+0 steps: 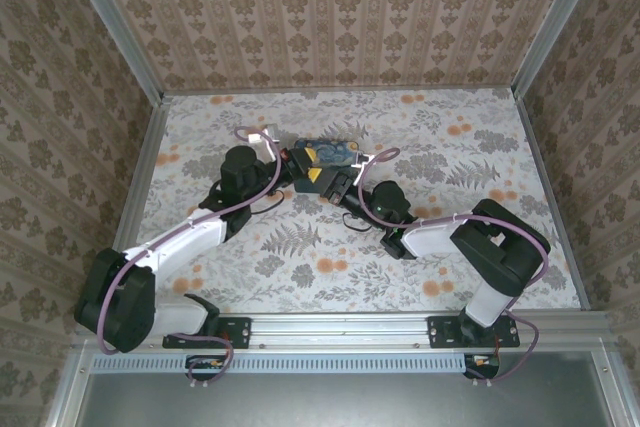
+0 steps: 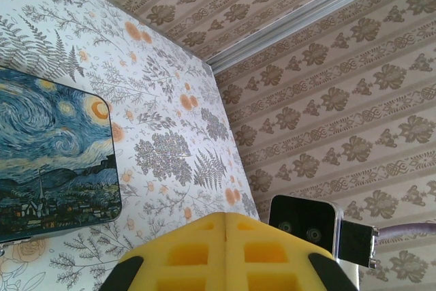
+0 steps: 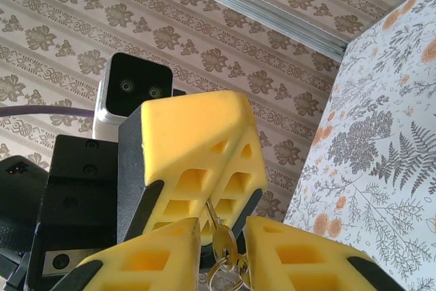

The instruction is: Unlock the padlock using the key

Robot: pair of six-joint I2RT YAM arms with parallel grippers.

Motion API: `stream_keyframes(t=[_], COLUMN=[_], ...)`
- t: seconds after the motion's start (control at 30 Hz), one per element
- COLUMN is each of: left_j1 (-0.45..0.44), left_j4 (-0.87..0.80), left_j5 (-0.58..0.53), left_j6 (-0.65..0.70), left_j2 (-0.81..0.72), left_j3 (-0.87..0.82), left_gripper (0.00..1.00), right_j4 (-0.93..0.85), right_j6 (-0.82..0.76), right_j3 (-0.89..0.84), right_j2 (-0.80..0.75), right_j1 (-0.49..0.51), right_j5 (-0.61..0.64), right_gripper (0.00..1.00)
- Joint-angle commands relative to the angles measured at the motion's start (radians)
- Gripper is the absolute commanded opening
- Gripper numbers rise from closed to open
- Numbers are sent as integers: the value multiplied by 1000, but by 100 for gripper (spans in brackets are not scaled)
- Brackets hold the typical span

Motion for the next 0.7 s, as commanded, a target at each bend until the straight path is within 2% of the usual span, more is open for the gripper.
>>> stream_keyframes(t=[0.0, 0.37, 0.67], left_j1=[-5, -7, -5], left_j4=[2, -3, -8], left_j5=[-7, -15, -49], left_j6=[23, 24, 13], left_j2=[-28, -35, -57], left_j3=[25, 16, -17], left_gripper=[0, 0, 0], right_j4=[34, 35, 34], right_j6=[-7, -6, -1], right_j3=[20, 15, -12], right_j2=[10, 0, -25], right_j1=[-4, -13, -34], right_j5=[15, 8, 22], right_gripper=[22, 0, 0])
